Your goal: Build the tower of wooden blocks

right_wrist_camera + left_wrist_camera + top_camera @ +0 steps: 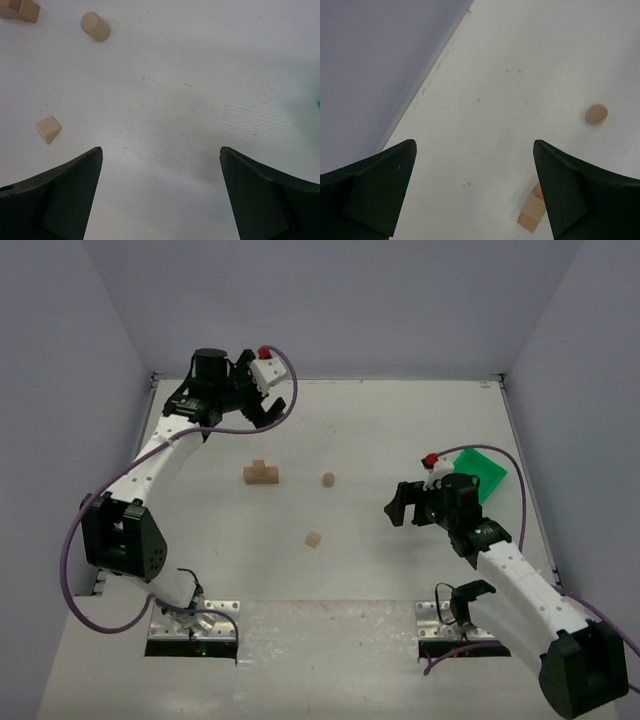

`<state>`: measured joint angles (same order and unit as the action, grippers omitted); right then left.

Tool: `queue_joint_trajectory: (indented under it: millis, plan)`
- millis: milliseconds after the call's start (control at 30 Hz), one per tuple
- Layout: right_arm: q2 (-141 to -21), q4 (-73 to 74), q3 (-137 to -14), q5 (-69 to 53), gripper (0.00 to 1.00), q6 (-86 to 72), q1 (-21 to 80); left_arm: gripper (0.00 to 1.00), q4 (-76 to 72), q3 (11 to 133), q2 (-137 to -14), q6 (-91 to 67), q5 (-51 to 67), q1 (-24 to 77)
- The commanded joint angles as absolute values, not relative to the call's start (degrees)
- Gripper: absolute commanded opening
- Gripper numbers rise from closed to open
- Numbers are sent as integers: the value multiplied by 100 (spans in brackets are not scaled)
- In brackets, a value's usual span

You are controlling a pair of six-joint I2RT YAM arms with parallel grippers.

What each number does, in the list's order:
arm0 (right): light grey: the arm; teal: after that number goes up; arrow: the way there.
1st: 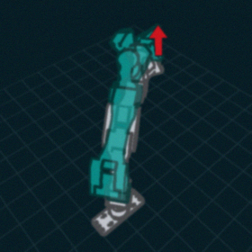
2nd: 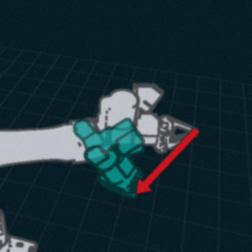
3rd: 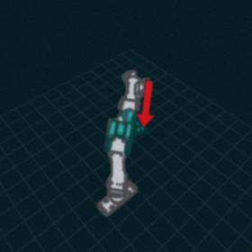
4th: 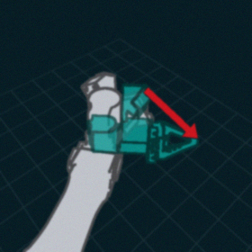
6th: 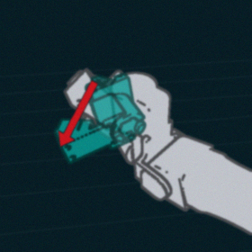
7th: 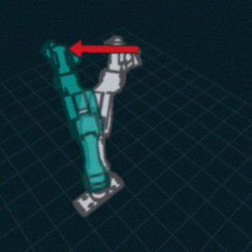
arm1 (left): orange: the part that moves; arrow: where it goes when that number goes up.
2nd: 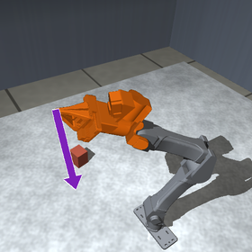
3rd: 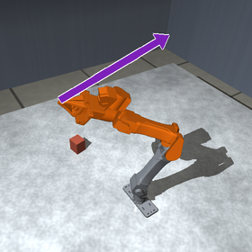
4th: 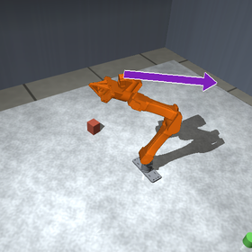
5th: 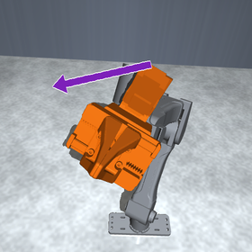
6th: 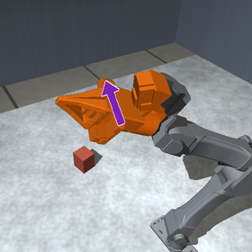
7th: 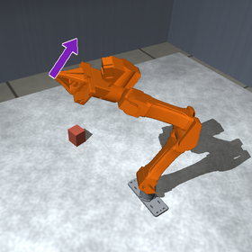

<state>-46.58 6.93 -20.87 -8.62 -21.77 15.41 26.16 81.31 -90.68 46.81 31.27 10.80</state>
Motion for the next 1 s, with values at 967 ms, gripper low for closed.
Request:
queue_joint_trajectory:
  millis: [967]
  plan:
    - [-11788, 2128, -8434, 2260, 65, -2136, 4316, 100, 651, 3815, -4960, -3180, -2427, 905]
